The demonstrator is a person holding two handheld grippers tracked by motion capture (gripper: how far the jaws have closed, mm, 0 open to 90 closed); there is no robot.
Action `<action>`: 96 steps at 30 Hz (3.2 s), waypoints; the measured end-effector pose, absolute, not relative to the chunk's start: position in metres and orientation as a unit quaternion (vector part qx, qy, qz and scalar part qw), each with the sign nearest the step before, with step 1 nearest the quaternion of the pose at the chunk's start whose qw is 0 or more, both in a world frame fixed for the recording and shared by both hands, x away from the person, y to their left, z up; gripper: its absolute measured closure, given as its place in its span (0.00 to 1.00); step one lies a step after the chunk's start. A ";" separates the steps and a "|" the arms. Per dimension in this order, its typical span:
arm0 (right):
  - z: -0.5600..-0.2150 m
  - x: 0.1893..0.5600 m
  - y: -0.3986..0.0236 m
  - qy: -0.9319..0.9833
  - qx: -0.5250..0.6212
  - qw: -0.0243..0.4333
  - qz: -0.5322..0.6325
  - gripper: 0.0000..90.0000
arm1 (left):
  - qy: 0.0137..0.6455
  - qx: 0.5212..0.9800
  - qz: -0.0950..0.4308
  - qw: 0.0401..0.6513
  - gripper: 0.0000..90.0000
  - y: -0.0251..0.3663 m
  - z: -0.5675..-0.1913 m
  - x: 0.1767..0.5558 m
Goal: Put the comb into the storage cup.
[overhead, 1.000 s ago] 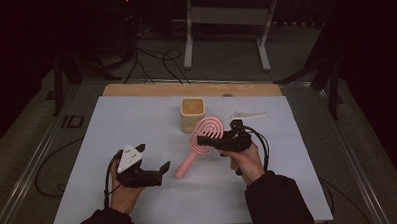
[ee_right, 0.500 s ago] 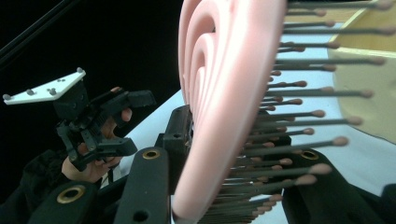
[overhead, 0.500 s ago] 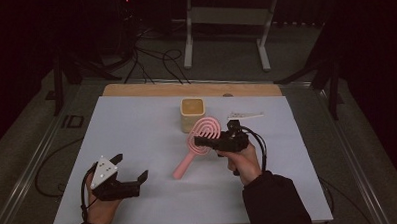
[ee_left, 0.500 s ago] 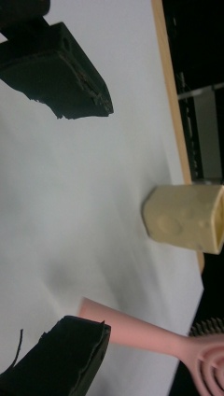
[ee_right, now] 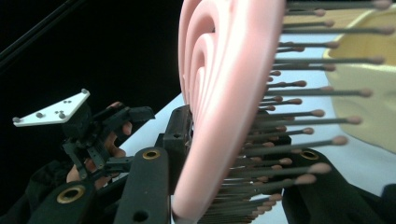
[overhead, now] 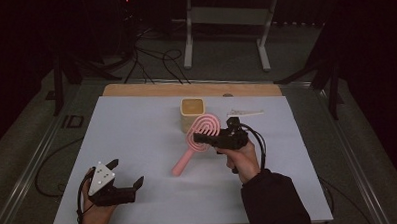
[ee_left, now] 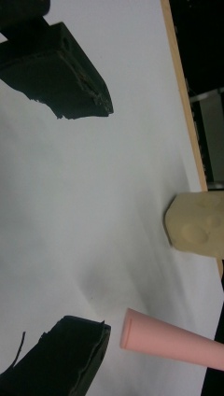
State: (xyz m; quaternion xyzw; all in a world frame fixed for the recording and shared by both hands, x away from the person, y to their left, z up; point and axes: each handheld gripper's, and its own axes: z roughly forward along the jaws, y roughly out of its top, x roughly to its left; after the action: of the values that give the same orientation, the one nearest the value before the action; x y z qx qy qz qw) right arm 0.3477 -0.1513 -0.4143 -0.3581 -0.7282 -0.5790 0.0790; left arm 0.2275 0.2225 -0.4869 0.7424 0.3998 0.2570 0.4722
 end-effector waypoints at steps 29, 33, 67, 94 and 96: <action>-0.386 0.361 -0.149 -0.726 -0.358 0.064 -0.584 0.71 | 0.400 0.744 0.261 0.468 0.00 0.216 -0.496 0.230; -0.383 0.363 -0.149 -0.728 -0.357 0.060 -0.583 0.71 | 0.400 0.745 0.262 0.466 0.00 0.216 -0.496 0.230; -0.363 0.380 -0.150 -0.726 -0.347 0.047 -0.592 0.71 | 0.400 0.744 0.262 0.466 0.00 0.216 -0.496 0.230; -0.352 0.398 -0.154 -0.717 -0.359 0.044 -0.596 0.71 | 0.401 0.745 0.262 0.465 0.00 0.216 -0.497 0.230; -0.350 0.400 -0.154 -0.716 -0.358 0.041 -0.597 0.71 | 0.402 0.744 0.262 0.466 0.00 0.216 -0.497 0.230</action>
State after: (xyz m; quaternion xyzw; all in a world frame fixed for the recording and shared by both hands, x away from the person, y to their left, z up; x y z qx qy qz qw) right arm 0.3997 -0.1539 -0.3499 -0.3582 -0.7165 -0.5972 0.0411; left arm 0.2297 0.2159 -0.4968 0.7438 0.4015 0.2620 0.4657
